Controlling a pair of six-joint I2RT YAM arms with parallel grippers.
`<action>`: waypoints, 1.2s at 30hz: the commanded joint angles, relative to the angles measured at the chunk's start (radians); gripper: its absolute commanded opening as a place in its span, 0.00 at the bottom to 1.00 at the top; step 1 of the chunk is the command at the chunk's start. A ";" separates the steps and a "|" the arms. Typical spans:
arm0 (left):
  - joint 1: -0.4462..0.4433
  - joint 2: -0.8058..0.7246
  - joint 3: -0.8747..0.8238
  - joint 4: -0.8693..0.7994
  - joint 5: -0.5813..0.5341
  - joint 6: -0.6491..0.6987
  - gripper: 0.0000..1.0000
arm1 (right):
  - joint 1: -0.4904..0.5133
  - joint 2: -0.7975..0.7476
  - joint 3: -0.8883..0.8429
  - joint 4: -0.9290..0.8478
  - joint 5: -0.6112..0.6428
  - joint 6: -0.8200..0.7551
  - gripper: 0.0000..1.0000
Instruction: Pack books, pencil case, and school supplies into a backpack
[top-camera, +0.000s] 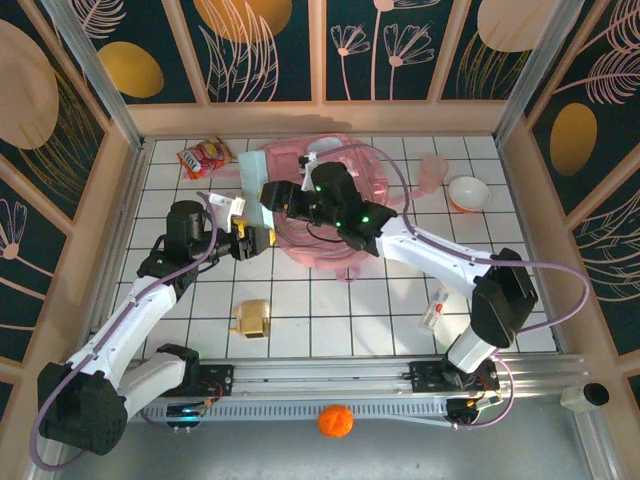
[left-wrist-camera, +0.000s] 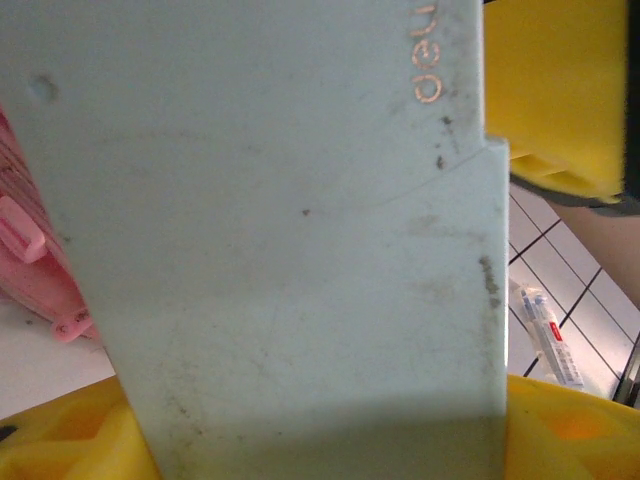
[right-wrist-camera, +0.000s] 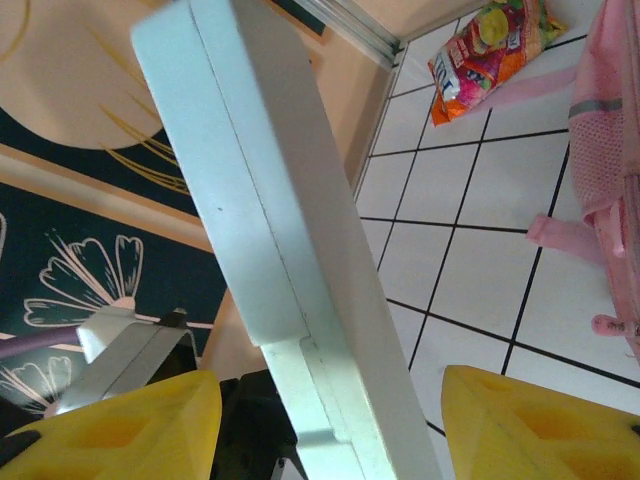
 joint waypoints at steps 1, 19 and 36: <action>0.005 -0.006 -0.003 0.073 0.054 0.026 0.23 | 0.016 0.033 0.070 -0.074 0.040 -0.055 0.59; 0.005 -0.007 -0.013 0.082 0.069 0.025 0.28 | 0.020 0.095 0.131 -0.096 0.037 -0.085 0.22; 0.003 0.025 0.039 0.093 0.037 0.042 0.74 | -0.185 -0.201 -0.223 -0.021 0.003 0.001 0.18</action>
